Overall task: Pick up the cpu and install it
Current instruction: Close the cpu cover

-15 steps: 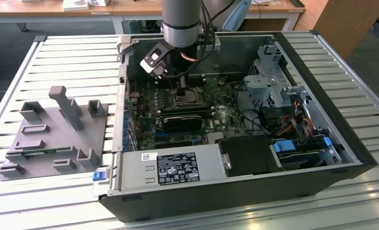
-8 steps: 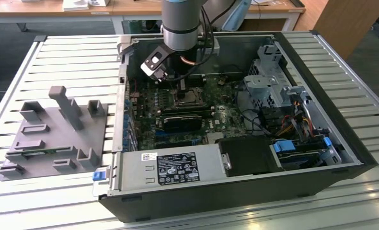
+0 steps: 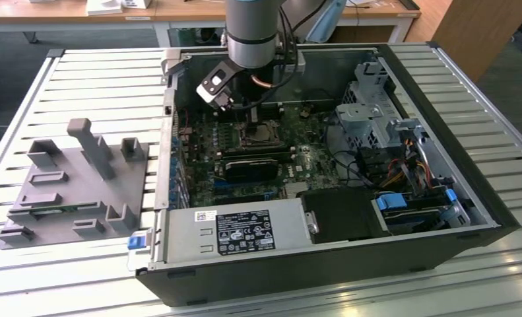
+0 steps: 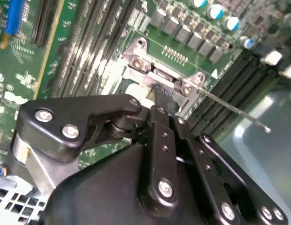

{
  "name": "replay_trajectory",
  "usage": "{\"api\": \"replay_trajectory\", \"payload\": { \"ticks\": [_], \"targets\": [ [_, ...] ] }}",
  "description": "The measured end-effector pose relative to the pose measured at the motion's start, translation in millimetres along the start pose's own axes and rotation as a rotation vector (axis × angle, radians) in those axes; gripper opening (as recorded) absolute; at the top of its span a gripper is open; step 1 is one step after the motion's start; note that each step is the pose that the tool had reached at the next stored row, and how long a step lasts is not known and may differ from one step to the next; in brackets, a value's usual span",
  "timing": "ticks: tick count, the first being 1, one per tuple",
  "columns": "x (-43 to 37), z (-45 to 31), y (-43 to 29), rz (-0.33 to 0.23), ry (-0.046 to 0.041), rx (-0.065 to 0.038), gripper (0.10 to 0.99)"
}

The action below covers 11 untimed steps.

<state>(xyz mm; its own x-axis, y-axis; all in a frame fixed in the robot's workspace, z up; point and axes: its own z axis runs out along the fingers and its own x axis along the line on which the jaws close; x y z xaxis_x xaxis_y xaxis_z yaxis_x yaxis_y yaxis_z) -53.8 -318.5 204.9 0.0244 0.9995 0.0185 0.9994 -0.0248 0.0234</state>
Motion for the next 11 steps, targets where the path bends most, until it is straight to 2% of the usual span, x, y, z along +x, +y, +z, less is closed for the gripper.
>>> {"api": "replay_trajectory", "payload": {
  "ticks": [2, 11],
  "targets": [
    [-0.1, -6.8, 0.0, 0.000, -0.0006, 0.001, 0.106],
    [0.2, -6.7, 13.2, 0.000, -0.0006, 0.001, 0.106]
  ]
}}
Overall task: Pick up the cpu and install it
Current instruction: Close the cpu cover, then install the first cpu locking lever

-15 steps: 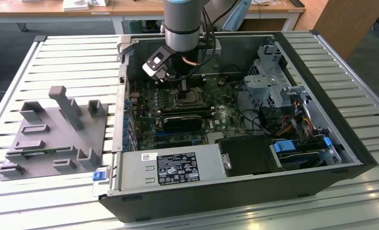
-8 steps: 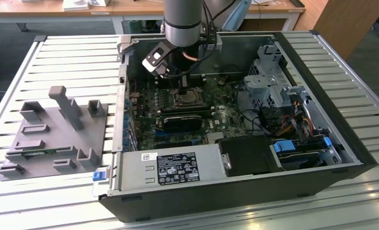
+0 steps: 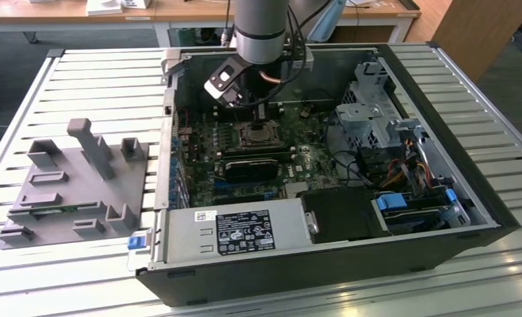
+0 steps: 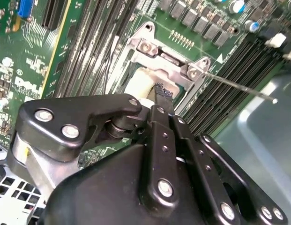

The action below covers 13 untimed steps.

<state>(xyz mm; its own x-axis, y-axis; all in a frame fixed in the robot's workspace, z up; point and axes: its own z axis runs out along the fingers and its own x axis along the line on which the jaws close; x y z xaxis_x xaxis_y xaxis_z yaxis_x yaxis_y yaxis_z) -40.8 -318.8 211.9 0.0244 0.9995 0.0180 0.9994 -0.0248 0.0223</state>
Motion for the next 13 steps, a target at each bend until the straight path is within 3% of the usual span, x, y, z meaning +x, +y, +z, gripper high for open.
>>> {"api": "replay_trajectory", "payload": {
  "ticks": [10, 13],
  "targets": [
    [0.1, 0.0, 3.6, 0.000, 0.0000, 0.000, 0.106],
    [0.2, -3.3, 3.7, 0.000, -0.0002, 0.000, 0.106]
  ]
}}
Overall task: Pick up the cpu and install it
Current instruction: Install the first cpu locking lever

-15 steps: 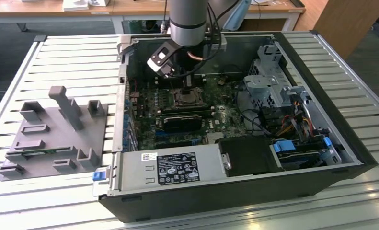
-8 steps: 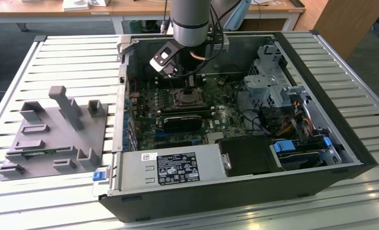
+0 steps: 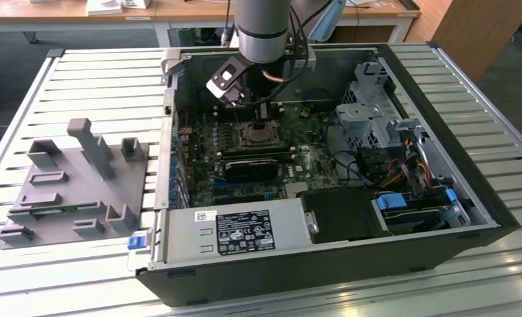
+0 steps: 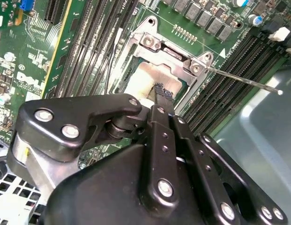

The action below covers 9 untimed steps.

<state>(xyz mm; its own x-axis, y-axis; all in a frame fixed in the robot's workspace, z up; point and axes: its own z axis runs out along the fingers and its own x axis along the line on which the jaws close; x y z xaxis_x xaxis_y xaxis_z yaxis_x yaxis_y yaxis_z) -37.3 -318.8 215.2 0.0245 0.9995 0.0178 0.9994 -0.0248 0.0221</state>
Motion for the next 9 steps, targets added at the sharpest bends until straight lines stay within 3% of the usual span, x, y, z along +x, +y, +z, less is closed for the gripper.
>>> {"api": "replay_trajectory", "payload": {
  "ticks": [3, 9],
  "targets": [
    [0.2, -8.2, 0.2, 0.000, 0.0002, 0.000, 0.106],
    [0.6, -35.2, 0.8, 0.000, 0.0002, 0.000, 0.106]
  ]
}}
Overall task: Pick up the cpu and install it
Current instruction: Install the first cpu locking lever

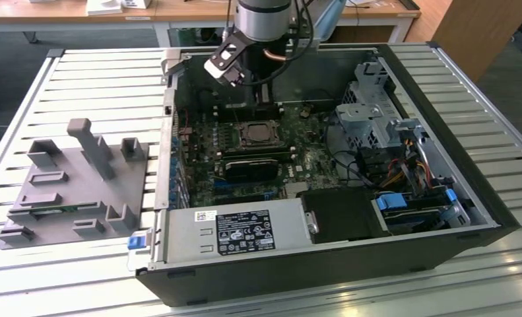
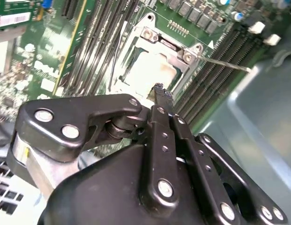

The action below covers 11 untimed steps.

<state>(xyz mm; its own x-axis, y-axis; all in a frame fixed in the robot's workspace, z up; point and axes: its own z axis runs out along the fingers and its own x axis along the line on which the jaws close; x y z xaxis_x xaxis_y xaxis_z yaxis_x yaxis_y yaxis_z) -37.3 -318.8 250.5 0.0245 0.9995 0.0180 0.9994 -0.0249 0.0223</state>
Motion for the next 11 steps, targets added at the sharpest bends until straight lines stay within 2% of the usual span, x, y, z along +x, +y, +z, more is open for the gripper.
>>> {"api": "replay_trajectory", "payload": {
  "ticks": [6, 9, 11],
  "targets": [
    [0.5, -25.2, 0.6, 0.000, 0.0000, 0.000, 0.106],
    [0.5, -26.3, 0.6, -0.003, 0.0000, 0.000, 0.106],
    [0.5, -26.2, 0.6, -0.033, 0.0007, 0.001, 0.106]
  ]
}}
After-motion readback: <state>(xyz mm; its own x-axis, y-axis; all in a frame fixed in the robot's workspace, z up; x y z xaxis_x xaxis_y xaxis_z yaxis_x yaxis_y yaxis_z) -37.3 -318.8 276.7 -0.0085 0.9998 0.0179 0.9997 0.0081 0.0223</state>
